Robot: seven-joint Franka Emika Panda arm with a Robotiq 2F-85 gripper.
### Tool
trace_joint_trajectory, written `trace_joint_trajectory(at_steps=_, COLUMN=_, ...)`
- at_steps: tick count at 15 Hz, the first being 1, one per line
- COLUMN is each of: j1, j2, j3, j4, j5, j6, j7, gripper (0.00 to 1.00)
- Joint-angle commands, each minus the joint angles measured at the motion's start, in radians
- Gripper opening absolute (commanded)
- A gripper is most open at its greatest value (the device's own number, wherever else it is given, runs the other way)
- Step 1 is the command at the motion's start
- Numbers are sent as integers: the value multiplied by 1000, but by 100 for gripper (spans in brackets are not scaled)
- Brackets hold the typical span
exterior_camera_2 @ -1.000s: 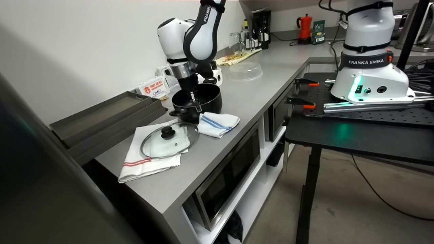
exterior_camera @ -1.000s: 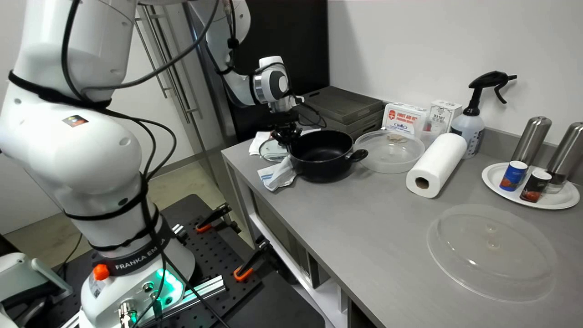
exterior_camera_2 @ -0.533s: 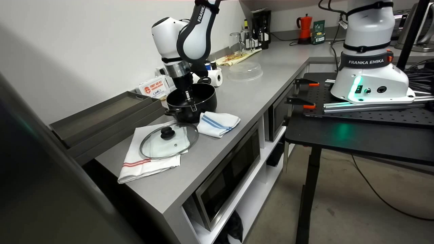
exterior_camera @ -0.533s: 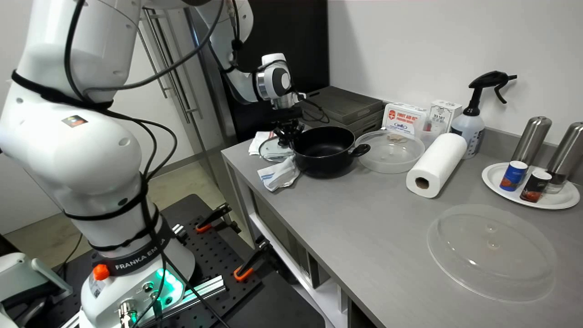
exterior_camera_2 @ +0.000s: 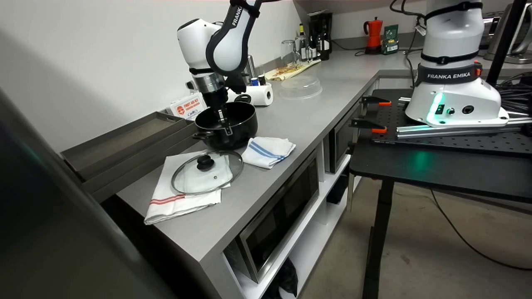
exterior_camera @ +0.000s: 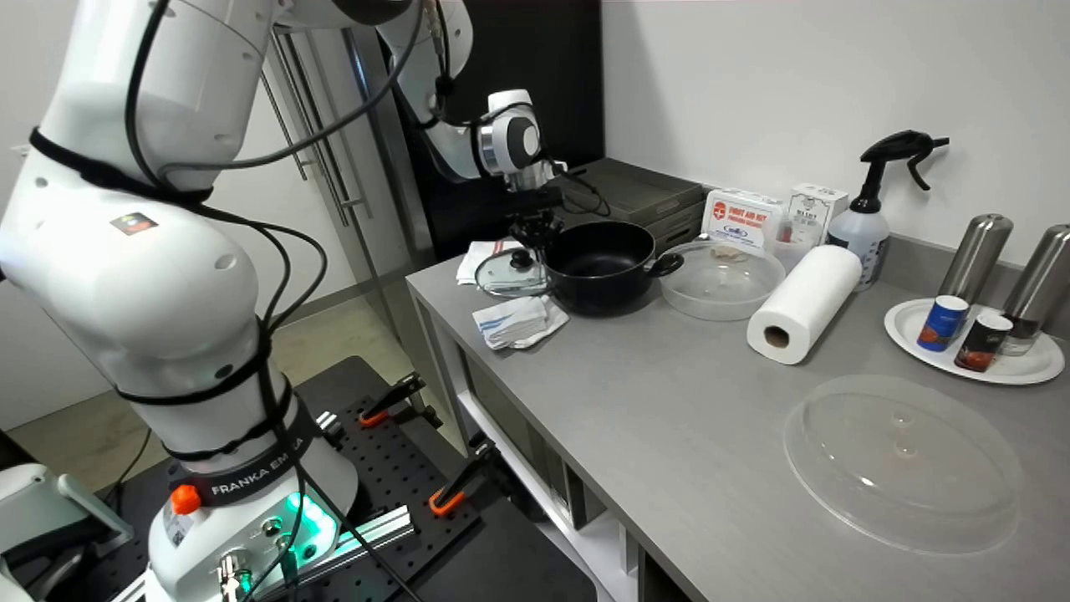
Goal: Move the pot
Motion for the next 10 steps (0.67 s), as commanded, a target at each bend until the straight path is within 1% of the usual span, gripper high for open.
trace_joint_trajectory(at_steps=1, j1=-22, j2=32, j3=6, j4=85, j5=19, j6=-52, j7=-29, gripper=1)
trace_joint_trajectory(at_steps=7, j1=-48, j2=90, j3=3, j4=168, j5=44, j6=-85, j7=-25, gripper=1)
trace_joint_trajectory(at_steps=10, j1=-45, j2=102, j3=2, j4=197, j5=45, j6=-98, j7=-23, gripper=1)
